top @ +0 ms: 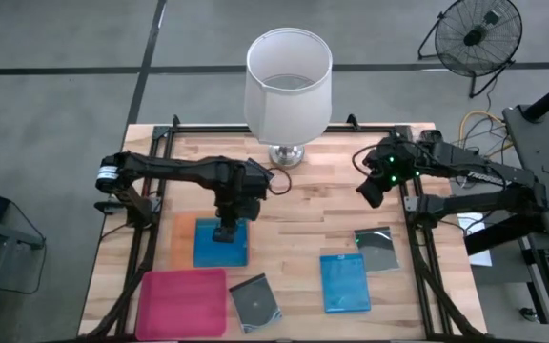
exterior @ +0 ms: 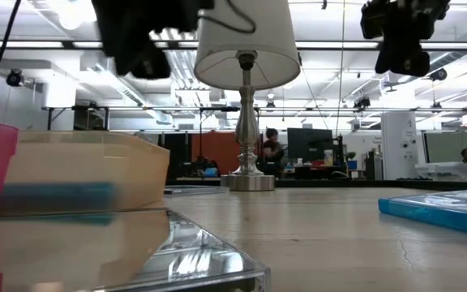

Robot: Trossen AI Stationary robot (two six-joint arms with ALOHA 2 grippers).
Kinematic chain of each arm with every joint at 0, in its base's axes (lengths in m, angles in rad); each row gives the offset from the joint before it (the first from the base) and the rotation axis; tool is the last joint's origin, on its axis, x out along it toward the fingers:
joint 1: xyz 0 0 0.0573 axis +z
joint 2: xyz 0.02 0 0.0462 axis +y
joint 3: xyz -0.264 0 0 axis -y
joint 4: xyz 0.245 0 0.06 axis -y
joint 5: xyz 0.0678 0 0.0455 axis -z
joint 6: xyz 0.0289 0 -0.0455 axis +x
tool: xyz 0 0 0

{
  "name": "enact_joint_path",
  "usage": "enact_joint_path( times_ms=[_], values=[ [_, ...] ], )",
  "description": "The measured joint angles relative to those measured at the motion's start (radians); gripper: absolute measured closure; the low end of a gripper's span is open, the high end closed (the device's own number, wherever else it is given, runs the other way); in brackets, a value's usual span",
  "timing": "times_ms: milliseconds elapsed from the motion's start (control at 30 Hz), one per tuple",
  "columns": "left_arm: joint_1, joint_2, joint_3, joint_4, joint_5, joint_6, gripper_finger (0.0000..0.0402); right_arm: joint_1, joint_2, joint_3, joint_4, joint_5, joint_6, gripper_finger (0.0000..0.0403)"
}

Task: Pick & place jewel cases by type
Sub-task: Put the blue cd case into the orange bin

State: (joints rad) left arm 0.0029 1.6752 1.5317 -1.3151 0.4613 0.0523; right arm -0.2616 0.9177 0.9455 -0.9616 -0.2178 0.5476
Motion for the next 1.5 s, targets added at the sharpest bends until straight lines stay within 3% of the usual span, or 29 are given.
enact_joint_path(
  times_ms=[167, 267, 600, 933, 1233, 1500],
  values=[
    [0.000, 0.000, 0.021, 0.129, 0.063, -0.038, 0.0382, 0.110, 0.000, 0.000, 0.000, 0.000, 0.085, 0.0394],
    [0.000, 0.000, 0.015, 0.175, 0.092, -0.051, 0.0398, 0.179, 0.000, 0.000, 0.000, 0.007, 0.142, 0.0394],
    [-0.014, 0.000, 0.010, 0.305, 0.097, -0.054, 0.0401, 0.470, 0.031, 0.000, 0.000, 0.008, 0.340, 0.0394],
    [-0.056, 0.000, 0.005, 0.329, 0.008, -0.046, 0.0401, 0.730, 0.253, -0.001, 0.014, -0.005, 0.528, 0.0394],
    [-0.056, 0.000, 0.002, 0.330, -0.047, -0.013, 0.0402, 0.888, 0.456, -0.002, 0.134, -0.095, 0.738, 0.0394],
    [-0.056, 0.000, 0.001, 0.329, -0.074, 0.026, 0.0402, 0.966, 0.578, -0.002, 0.192, -0.097, 0.921, 0.0394]
  ],
)
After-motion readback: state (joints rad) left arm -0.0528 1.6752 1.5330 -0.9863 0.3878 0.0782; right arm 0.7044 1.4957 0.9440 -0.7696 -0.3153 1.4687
